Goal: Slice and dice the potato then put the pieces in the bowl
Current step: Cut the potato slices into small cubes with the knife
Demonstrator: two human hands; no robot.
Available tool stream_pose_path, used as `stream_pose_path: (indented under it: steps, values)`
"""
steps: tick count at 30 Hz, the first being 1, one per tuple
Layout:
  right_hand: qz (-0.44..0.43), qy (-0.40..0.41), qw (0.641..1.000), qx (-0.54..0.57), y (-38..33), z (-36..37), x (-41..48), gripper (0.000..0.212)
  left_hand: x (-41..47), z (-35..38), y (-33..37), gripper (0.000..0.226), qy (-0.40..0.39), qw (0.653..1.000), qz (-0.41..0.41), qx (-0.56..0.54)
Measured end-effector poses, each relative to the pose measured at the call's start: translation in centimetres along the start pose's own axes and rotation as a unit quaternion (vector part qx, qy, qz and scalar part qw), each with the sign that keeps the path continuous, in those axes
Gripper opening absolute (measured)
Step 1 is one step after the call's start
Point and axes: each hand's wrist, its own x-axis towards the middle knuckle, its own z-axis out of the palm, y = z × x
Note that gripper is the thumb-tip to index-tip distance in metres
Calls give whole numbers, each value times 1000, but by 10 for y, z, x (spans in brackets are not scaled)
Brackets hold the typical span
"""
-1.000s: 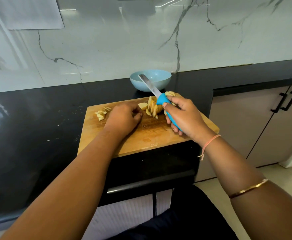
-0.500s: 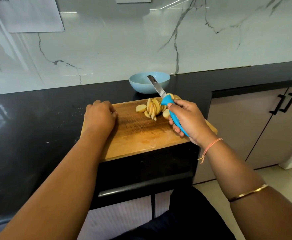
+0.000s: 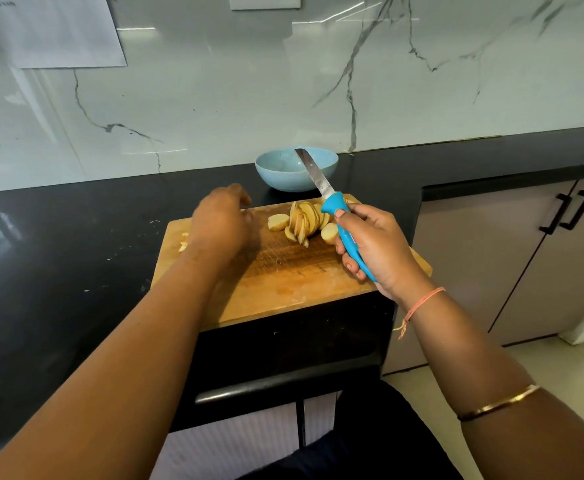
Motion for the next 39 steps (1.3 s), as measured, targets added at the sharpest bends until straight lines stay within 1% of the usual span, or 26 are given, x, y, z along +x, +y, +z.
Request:
stream_pose_path:
  steps: [4,6,8,11,14,16,21,26,29,33,36,39]
  values:
    - [2,1,1000,-4,0,0,1,17,8,19,14,47,-123,992,34,24]
    - [-2,-2,1000,-12,0,1,1,14,13,27,14,53,-156,986,47,38]
    - [-3,-1,1000,-21,1,2,2,15,16,31,14,56,-168,984,50,33]
    - [-3,17,999,-46,2,5,4,21,18,33,11,55,-149,988,43,2]
    - [0,40,995,-92,4,9,6,22,17,36,7,52,-139,988,48,-39]
    - [6,48,993,-108,4,10,8,22,17,38,8,51,-141,987,56,-44]
    - [22,61,989,-130,4,7,11,32,18,38,10,53,-150,986,54,-56]
    - [26,62,990,-121,4,2,10,34,19,39,14,51,-157,982,65,-80]
    - [20,65,990,-126,3,-2,9,31,18,40,20,49,-159,980,77,-91]
    - [16,67,991,-118,2,-4,8,30,18,41,21,46,-145,979,71,-124]
    - [7,62,990,-127,2,-3,6,23,15,41,19,47,-109,985,40,-128]
    - [6,60,989,-135,2,-2,5,18,11,35,21,43,-66,991,4,-113]
